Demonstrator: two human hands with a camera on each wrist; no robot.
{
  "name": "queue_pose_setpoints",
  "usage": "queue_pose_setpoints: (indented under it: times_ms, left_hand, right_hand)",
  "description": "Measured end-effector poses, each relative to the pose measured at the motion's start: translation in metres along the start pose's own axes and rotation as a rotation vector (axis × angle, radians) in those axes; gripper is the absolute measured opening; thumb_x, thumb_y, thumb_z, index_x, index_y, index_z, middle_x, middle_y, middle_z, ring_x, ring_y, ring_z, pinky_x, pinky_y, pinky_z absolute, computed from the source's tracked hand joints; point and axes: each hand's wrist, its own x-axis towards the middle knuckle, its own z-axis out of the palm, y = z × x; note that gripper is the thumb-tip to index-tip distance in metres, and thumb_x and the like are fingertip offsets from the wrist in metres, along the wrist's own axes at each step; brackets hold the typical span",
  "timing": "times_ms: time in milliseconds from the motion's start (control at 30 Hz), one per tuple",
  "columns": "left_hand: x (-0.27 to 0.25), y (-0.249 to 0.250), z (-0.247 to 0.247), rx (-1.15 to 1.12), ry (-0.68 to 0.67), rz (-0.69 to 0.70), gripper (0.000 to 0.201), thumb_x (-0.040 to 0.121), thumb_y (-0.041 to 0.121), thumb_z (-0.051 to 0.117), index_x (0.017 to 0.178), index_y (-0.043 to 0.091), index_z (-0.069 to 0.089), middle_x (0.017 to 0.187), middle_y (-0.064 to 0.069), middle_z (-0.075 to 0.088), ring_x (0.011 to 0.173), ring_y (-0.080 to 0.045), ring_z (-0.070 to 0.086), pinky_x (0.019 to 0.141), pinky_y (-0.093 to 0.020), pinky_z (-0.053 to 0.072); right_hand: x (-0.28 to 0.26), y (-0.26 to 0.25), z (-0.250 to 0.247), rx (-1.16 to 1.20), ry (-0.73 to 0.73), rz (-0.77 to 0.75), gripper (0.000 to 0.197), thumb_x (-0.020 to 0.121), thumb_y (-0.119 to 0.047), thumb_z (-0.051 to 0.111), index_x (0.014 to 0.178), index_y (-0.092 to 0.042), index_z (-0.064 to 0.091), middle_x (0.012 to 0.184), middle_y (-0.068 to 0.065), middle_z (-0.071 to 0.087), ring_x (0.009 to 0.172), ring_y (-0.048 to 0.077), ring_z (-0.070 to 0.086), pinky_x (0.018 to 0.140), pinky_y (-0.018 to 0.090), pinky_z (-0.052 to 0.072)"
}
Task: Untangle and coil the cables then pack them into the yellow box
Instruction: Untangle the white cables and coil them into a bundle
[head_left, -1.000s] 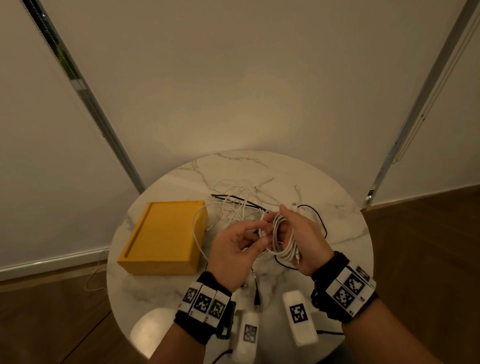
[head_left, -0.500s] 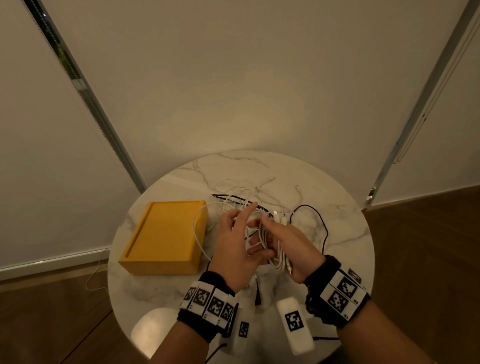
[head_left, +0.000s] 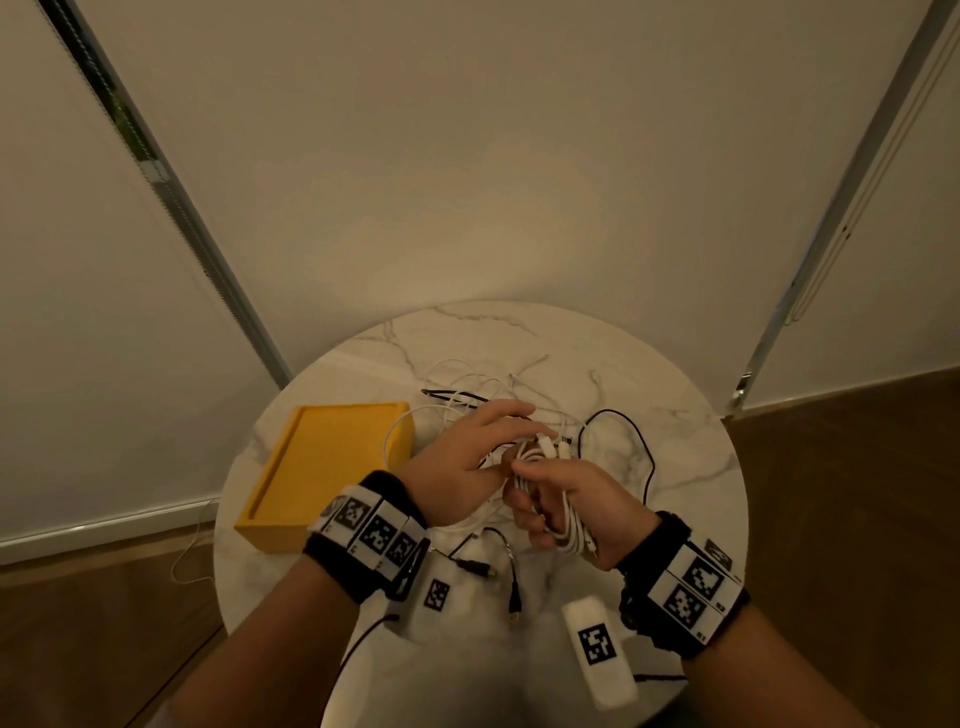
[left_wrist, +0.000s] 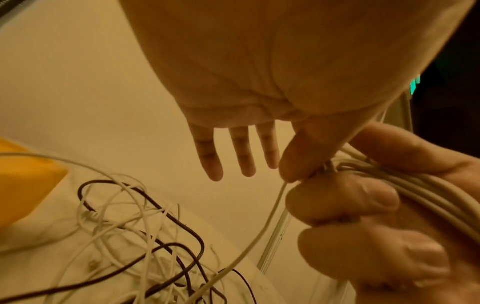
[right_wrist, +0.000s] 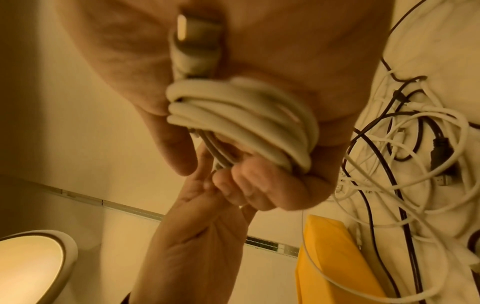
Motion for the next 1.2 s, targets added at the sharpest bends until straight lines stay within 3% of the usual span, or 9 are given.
queue_pose_setpoints:
  times_ms: [233,400,500,600,733,833,933,1000,1200]
  left_hand:
    - [0.012,-0.003,-0.009,0.267,0.06,0.038,0.023,0.093,0.023,0.057,0.113,0.013,0.064,0.122,0.001,0.066,0.112,-0.012,0.056,0.096,-0.021,0.041]
    - [0.009,-0.018,-0.014,0.311,0.161,-0.216,0.05,0.09,0.064,0.033,0.091,0.023,0.062,0.086,0.01,0.065,0.082,-0.012,0.059,0.077,-0.043,0.05]
    - [0.007,-0.012,-0.013,0.011,0.24,-0.259,0.039,0.091,0.053,0.043,0.087,0.021,0.065,0.077,0.018,0.065,0.075,-0.008,0.058,0.075,-0.041,0.049]
    - [0.011,0.004,-0.008,-0.265,0.316,-0.202,0.029,0.099,0.033,0.045,0.093,0.016,0.068,0.083,0.005,0.069,0.085,-0.017,0.065,0.086,-0.044,0.053]
    - [0.013,0.029,0.007,-0.301,0.293,-0.15,0.02,0.097,0.026,0.051,0.1,0.031,0.07,0.093,-0.002,0.073,0.093,-0.02,0.069,0.091,-0.046,0.056]
    - [0.013,0.041,0.02,-0.291,0.241,-0.106,0.025,0.099,0.014,0.056,0.1,0.036,0.071,0.093,0.007,0.073,0.089,-0.014,0.07,0.086,-0.041,0.058]
    - [0.012,0.04,0.03,-0.271,0.232,-0.151,0.028,0.098,0.01,0.058,0.102,0.033,0.072,0.091,0.015,0.071,0.078,-0.017,0.071,0.078,-0.042,0.06]
    - [0.01,0.041,0.034,-0.299,0.232,-0.184,0.028,0.098,0.009,0.058,0.11,0.031,0.07,0.088,0.018,0.069,0.075,-0.021,0.07,0.071,-0.037,0.061]
    - [0.011,0.056,0.043,-0.355,0.233,-0.107,0.033,0.095,0.006,0.06,0.119,0.026,0.07,0.09,-0.001,0.071,0.082,-0.025,0.068,0.064,-0.038,0.061]
  right_hand:
    - [-0.005,-0.005,-0.013,0.056,-0.129,-0.024,0.025,0.077,-0.035,0.073,0.09,-0.015,0.066,0.073,0.003,0.041,0.057,0.012,0.038,0.047,0.024,0.027]
    - [-0.011,-0.014,-0.02,0.205,-0.075,-0.118,0.019,0.085,-0.03,0.06,0.088,-0.012,0.064,0.073,0.004,0.04,0.056,0.014,0.035,0.048,0.027,0.023]
    - [-0.006,-0.015,-0.025,0.09,0.132,-0.173,0.019,0.093,-0.031,0.058,0.092,-0.013,0.062,0.07,0.002,0.041,0.056,0.013,0.033,0.048,0.026,0.019]
    - [-0.001,-0.01,-0.026,-0.164,0.427,-0.292,0.028,0.106,-0.033,0.047,0.096,-0.012,0.062,0.068,0.0,0.037,0.055,0.012,0.031,0.049,0.027,0.025]
    - [0.004,-0.004,-0.023,-0.219,0.599,-0.395,0.038,0.105,-0.047,0.044,0.095,-0.016,0.062,0.066,-0.003,0.039,0.059,0.011,0.035,0.058,0.031,0.032]
    - [0.006,-0.003,-0.027,-0.127,0.625,-0.466,0.036,0.098,-0.052,0.051,0.094,-0.017,0.06,0.069,0.004,0.043,0.06,0.014,0.041,0.057,0.033,0.036]
    - [0.005,-0.005,-0.031,0.074,0.56,-0.491,0.016,0.093,-0.03,0.054,0.101,-0.017,0.061,0.071,0.002,0.045,0.058,0.012,0.044,0.053,0.028,0.036]
    - [0.003,-0.005,-0.034,0.12,0.533,-0.5,0.027,0.087,-0.028,0.056,0.111,-0.017,0.06,0.072,0.0,0.047,0.059,0.01,0.045,0.053,0.027,0.034]
    - [-0.002,-0.007,-0.019,0.119,0.44,-0.503,0.046,0.101,-0.049,0.036,0.122,-0.013,0.053,0.061,0.002,0.06,0.056,0.017,0.062,0.046,0.028,0.048]
